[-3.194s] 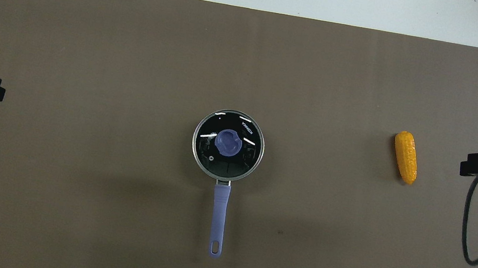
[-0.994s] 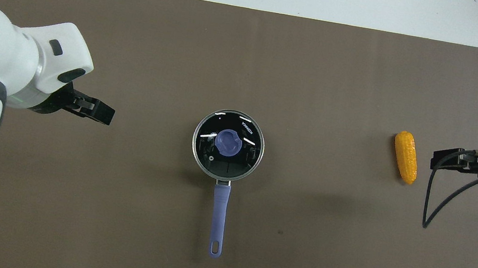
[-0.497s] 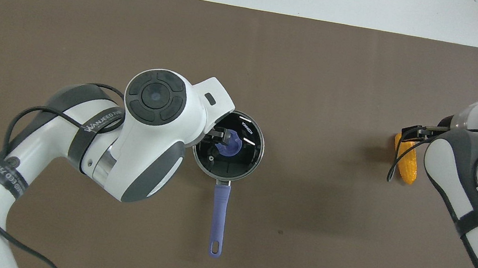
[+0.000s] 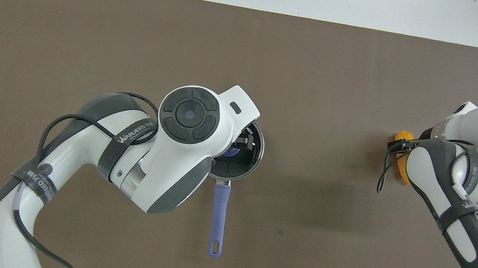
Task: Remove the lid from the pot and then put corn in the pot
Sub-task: 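Grasp the lid knob with the left gripper while the right gripper grasps the corn, then lift the lid off with the left gripper while the right gripper lifts the corn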
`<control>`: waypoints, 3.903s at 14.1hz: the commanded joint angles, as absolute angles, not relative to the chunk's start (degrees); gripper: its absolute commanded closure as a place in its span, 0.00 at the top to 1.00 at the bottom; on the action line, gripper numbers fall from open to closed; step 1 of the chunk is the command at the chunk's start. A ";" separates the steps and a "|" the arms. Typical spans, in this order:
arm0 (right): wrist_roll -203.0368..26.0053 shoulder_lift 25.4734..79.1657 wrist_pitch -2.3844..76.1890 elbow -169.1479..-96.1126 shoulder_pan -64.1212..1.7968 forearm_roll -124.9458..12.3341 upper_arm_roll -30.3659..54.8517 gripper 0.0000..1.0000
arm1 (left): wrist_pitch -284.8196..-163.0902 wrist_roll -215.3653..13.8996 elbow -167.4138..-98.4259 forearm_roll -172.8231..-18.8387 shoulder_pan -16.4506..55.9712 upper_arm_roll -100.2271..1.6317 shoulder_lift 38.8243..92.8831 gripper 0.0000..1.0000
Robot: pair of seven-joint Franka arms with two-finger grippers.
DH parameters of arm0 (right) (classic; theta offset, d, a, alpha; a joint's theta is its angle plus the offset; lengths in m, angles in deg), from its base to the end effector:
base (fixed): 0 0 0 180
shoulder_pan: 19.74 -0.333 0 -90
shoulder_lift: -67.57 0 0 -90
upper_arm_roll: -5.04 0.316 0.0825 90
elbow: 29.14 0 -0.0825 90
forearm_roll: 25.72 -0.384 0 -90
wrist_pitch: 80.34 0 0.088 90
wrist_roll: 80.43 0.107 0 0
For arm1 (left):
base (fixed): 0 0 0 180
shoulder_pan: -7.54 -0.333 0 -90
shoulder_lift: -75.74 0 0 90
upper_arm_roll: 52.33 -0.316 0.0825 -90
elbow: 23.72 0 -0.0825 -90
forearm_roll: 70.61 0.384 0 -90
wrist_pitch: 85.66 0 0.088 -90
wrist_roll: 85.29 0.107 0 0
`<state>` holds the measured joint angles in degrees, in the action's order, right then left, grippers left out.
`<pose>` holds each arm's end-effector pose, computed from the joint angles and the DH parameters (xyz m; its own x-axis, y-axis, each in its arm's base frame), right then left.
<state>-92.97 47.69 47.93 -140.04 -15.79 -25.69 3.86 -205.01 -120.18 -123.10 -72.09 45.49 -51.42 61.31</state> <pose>0.6105 -0.0543 0.3031 0.9905 0.1303 -0.0443 0.1303 -0.9915 -0.0023 0.4989 -0.4027 0.4410 0.9965 -0.0544 0.0633 -0.0593 -0.9952 0.0778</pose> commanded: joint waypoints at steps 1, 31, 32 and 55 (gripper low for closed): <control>-95.45 48.06 49.82 -141.47 -15.17 -25.45 4.16 0.47 | -202.83 -122.73 -120.32 -71.58 47.35 -52.59 59.05 1.00; -82.37 53.51 25.06 -121.89 -19.74 -25.72 8.29 0.00 | -190.68 -114.57 -118.36 -63.93 40.61 -53.29 61.40 0.00; -80.80 53.51 23.91 -120.74 -19.82 -25.63 9.34 0.00 | -191.38 -112.90 -120.12 -64.01 39.81 -53.29 62.28 0.00; -40.53 39.98 38.65 -113.34 -45.13 -29.94 13.22 0.00 | -225.41 -73.60 -149.85 -64.19 13.61 -53.29 68.97 1.00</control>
